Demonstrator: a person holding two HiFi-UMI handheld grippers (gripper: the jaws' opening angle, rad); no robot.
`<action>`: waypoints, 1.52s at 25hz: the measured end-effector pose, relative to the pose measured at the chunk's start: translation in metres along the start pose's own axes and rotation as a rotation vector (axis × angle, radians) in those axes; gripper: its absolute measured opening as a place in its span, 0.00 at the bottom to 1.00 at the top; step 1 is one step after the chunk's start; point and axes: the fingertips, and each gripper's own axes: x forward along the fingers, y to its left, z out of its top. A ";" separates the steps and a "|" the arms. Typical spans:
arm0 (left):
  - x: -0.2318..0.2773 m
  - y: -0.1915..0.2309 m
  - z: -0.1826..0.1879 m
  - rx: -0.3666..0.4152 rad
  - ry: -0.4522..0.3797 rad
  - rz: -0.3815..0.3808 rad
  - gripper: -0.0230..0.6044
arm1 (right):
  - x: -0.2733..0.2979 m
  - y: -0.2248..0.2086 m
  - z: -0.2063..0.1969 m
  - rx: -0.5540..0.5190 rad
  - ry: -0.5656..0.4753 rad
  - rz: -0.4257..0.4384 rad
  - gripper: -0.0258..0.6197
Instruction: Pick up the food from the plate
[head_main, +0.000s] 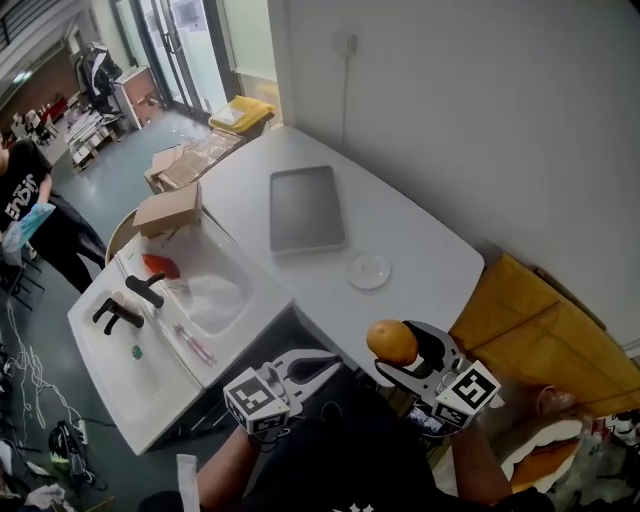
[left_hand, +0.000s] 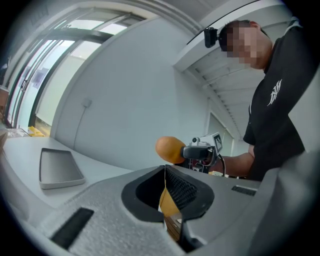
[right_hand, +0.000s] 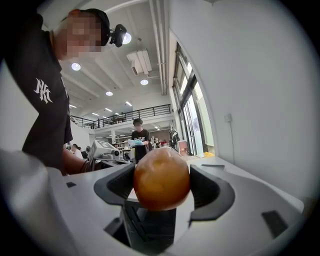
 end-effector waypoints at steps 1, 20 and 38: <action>0.001 -0.003 0.001 0.003 0.000 -0.009 0.05 | -0.004 0.003 0.001 0.002 -0.012 0.000 0.57; 0.013 -0.014 -0.002 0.033 0.004 -0.088 0.05 | -0.034 0.009 -0.011 0.040 -0.056 -0.073 0.57; -0.005 0.002 -0.001 0.009 -0.012 -0.050 0.05 | -0.013 0.015 -0.009 0.006 -0.028 -0.021 0.57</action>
